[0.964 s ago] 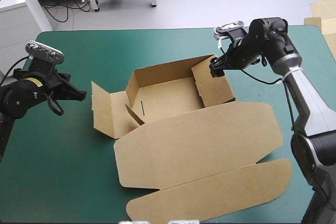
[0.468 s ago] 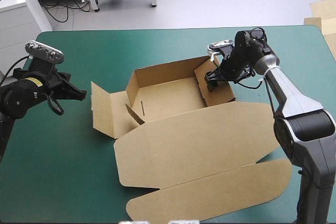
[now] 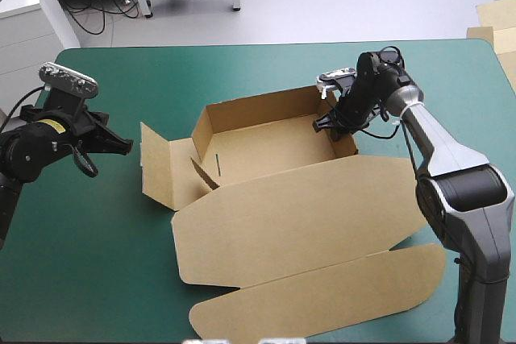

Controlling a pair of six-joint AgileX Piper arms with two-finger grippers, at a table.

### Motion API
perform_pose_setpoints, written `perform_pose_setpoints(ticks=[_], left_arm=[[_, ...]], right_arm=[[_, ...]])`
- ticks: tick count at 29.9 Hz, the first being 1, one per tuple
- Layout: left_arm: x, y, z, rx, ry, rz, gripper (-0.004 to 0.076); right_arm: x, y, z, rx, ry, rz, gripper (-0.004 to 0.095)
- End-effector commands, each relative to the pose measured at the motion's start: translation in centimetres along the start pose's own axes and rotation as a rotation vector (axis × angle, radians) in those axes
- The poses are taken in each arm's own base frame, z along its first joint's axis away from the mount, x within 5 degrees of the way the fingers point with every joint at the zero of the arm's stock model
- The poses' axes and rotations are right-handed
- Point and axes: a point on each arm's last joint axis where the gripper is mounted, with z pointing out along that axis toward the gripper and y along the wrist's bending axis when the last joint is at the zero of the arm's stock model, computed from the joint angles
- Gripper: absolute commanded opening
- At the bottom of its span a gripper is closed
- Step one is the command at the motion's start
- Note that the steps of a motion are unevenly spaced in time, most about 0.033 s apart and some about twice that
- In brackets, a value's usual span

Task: Fold the box

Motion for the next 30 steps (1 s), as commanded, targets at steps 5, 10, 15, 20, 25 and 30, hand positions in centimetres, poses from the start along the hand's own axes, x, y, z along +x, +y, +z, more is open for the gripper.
perform_pose_setpoints(ticks=[5, 10, 15, 20, 25, 30], left_arm=[[-1.2, 0.0, -1.5, -0.009, -0.101, -0.027, -0.0010], [-1.1, 0.0, -1.5, -0.003, -0.085, -0.027, -0.0010], [-1.0, 0.0, -1.5, 0.001, -0.074, -0.027, -0.0010], [-0.9, -0.1, -1.5, 0.005, -0.064, -0.027, -0.0010], [-0.9, -0.1, -1.5, 0.005, -0.064, -0.027, -0.0010], [-0.9, -0.1, -1.5, 0.005, -0.064, -0.027, -0.0010]], right_arm=[[-0.1, 0.5, -4.0, 0.015, -0.087, -0.012, -0.0020], [-0.1, 0.7, -4.7, 0.009, -0.104, -0.012, -0.0020], [-0.1, 0.6, -4.7, 0.020, -0.102, -0.014, 0.0119], [-0.1, 0.6, -4.9, 0.021, -0.105, -0.012, 0.0650], [-0.2, 0.8, -6.0, 0.026, -0.136, -0.014, 0.0936], [-0.4, 1.1, -7.8, 0.033, -0.190, -0.022, 0.0927]])
